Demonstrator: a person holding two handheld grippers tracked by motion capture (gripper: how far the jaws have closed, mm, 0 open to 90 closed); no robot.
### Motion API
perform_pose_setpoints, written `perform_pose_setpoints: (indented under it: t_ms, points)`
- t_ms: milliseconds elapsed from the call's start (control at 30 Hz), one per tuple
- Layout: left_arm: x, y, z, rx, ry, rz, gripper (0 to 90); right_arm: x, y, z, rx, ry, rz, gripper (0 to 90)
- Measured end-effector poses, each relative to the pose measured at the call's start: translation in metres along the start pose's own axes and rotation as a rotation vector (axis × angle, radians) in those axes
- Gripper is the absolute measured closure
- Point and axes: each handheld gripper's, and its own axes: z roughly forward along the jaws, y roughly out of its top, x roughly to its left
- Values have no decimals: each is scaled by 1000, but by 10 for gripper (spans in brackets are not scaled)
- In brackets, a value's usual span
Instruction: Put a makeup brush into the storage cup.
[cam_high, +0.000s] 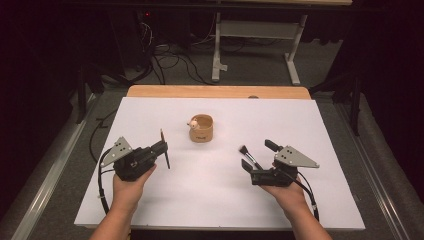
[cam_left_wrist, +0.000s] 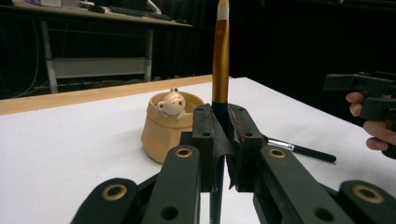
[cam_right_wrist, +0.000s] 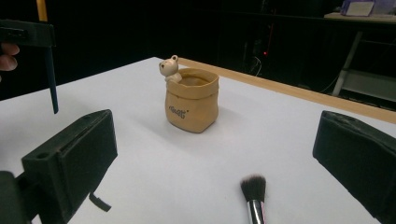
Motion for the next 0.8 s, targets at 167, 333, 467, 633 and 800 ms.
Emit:
perform_pose_setpoints:
  t_ms: [167, 333, 467, 633, 800]
  points:
    - [1, 2, 0, -10, 5, -3, 827, -3, 1, -2, 9, -13, -21, 10]
    - [-3, 3, 0, -16, 1, -5, 827, -8, -3, -9, 18, -40, -43, 10]
    - [-5, 4, 2, -19, -6, -6, 827, -11, -8, -14, -3, -53, -43, 10]
    - [-11, 6, 7, -23, -27, -15, 827, -13, -11, -19, -13, -60, -63, 10]
    - [-12, 10, 15, -20, -29, -18, 827, -11, -12, -22, -17, -52, -57, 10]
